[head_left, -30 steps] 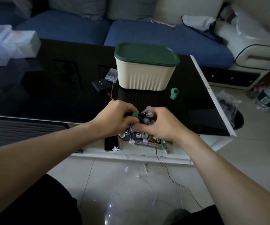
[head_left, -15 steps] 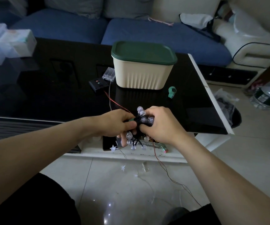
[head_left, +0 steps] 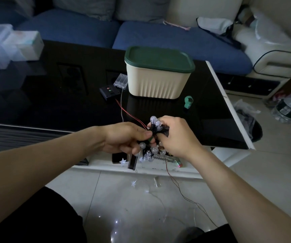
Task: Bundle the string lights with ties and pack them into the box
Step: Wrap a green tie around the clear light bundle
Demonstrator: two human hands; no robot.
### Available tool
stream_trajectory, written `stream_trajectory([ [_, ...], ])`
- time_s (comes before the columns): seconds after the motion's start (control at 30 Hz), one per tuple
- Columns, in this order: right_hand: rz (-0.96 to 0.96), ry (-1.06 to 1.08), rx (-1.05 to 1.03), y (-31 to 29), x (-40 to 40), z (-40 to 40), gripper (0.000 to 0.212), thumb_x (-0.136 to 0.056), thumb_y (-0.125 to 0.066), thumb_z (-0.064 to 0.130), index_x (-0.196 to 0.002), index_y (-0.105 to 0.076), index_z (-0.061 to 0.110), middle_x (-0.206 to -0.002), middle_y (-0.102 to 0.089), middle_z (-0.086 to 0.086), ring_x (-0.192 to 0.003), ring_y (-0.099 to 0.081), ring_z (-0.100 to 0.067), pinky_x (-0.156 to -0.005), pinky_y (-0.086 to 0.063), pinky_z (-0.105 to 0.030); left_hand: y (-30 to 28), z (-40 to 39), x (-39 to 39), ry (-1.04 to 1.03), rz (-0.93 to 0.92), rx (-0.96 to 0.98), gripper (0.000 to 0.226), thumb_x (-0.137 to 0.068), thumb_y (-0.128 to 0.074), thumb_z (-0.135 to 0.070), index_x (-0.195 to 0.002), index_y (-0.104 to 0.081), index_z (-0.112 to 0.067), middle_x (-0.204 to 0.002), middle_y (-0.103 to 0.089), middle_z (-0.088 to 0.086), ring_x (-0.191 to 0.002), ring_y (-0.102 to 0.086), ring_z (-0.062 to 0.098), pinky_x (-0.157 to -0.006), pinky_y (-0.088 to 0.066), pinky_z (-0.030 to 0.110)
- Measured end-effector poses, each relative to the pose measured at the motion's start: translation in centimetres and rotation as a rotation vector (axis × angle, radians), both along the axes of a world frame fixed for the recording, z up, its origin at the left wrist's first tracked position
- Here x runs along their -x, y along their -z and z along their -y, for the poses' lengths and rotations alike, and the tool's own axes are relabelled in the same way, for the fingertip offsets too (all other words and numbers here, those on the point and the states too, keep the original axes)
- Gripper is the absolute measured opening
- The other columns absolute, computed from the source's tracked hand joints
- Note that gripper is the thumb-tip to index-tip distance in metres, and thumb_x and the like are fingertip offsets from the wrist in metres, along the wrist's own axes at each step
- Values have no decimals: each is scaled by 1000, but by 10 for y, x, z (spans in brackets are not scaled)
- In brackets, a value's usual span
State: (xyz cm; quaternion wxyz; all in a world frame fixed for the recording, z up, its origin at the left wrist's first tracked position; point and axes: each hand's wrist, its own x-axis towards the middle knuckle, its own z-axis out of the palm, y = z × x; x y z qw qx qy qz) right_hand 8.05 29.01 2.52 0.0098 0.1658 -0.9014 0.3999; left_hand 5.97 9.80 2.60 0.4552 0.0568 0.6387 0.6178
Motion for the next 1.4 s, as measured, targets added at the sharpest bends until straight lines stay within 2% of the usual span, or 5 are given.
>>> stream_trajectory([
  [0.3, -33, -28, 123, -3, 4, -2, 39, -81, -60, -16, -104, -76, 13, -103, -70, 1, -95, -70, -7, -87, -57, -27, -7, 1, 2, 24, 139, -133, 31, -95, -44, -31, -101, -55, -2, -81, -55, 7, -31, -34, 2, -31, -23, 11],
  [0.6, 242, -148, 195, -14, 8, -22, 57, -75, -65, -3, -126, -66, 22, -122, -70, 6, -118, -63, -4, -103, -48, -23, -4, -18, -5, -104, -240, 245, 35, -109, -27, -19, -83, -49, -10, -77, -62, 8, -35, -46, 12, -33, -20, 18],
  [0.8, 94, 127, 327, -13, 8, -25, 33, -81, -76, 16, -111, -70, 28, -113, -71, 10, -112, -63, -4, -100, -51, -34, -13, -17, 0, -312, -310, 220, 37, -107, -27, -18, -78, -48, -11, -69, -62, 7, -29, -32, 11, -37, -22, 21],
  [1.07, -51, 391, 426, -35, 27, -22, 21, -89, -70, 3, -95, -70, 23, -95, -72, 6, -88, -66, 0, -79, -51, -14, -88, 1, 6, -467, -179, -124, 34, -108, -26, -30, -88, -47, -13, -63, -58, 3, -34, -41, 16, -38, -34, 19],
  [1.4, 246, 817, 619, -74, 131, -16, 52, -87, -72, 25, -131, -55, 3, -132, -59, -21, -101, -63, -29, -96, -55, -48, -95, 12, 67, -961, -100, -375, 15, -103, -43, -17, -95, -48, -5, -107, -57, 19, -73, -73, 37, -71, -60, 39],
])
